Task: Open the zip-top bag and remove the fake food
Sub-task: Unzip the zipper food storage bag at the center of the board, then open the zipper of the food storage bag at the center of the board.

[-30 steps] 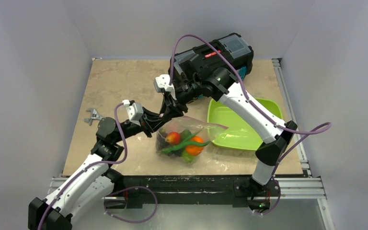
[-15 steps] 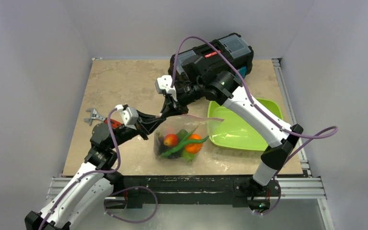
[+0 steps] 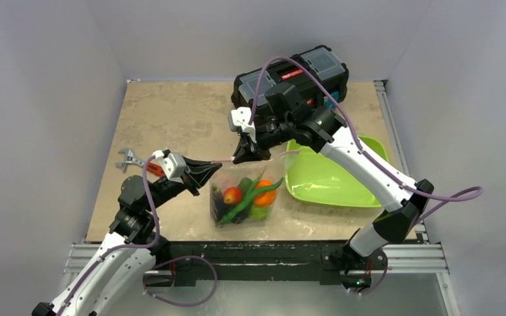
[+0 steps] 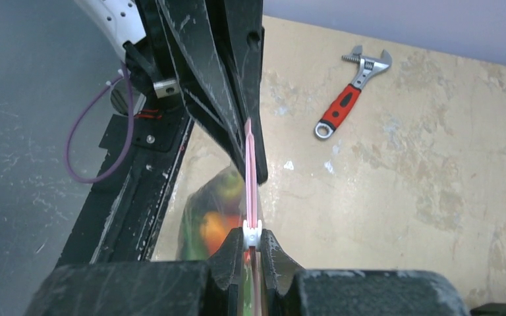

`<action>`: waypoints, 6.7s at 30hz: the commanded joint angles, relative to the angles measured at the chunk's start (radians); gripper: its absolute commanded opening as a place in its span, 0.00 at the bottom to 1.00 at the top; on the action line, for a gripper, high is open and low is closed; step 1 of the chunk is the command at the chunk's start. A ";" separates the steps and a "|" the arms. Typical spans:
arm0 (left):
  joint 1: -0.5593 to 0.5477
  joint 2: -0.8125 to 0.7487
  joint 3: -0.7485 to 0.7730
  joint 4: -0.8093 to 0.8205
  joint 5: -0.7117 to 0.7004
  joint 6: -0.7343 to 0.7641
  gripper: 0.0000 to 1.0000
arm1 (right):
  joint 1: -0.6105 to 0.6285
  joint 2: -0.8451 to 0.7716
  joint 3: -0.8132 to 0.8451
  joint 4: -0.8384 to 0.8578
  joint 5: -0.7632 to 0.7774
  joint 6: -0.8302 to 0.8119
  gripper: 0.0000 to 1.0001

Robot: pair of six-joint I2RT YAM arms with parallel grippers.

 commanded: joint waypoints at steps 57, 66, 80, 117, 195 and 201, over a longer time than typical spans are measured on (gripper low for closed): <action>0.004 -0.166 0.102 -0.177 -0.122 0.129 0.00 | -0.225 -0.224 -0.245 -0.072 0.005 -0.188 0.00; 0.005 -0.171 0.106 -0.193 -0.128 0.137 0.00 | -0.240 -0.234 -0.249 -0.090 0.002 -0.210 0.00; 0.004 -0.179 0.109 -0.204 -0.132 0.147 0.00 | -0.258 -0.243 -0.257 -0.107 -0.002 -0.232 0.00; 0.004 -0.193 0.137 -0.257 -0.143 0.178 0.00 | -0.353 -0.318 -0.330 -0.185 0.139 -0.289 0.02; 0.004 -0.094 0.151 -0.312 0.057 -0.015 0.09 | -0.081 -0.012 0.004 -0.166 0.074 -0.163 0.00; 0.004 -0.113 0.356 -0.534 -0.076 -0.066 0.84 | -0.083 -0.005 0.048 -0.160 0.112 -0.181 0.00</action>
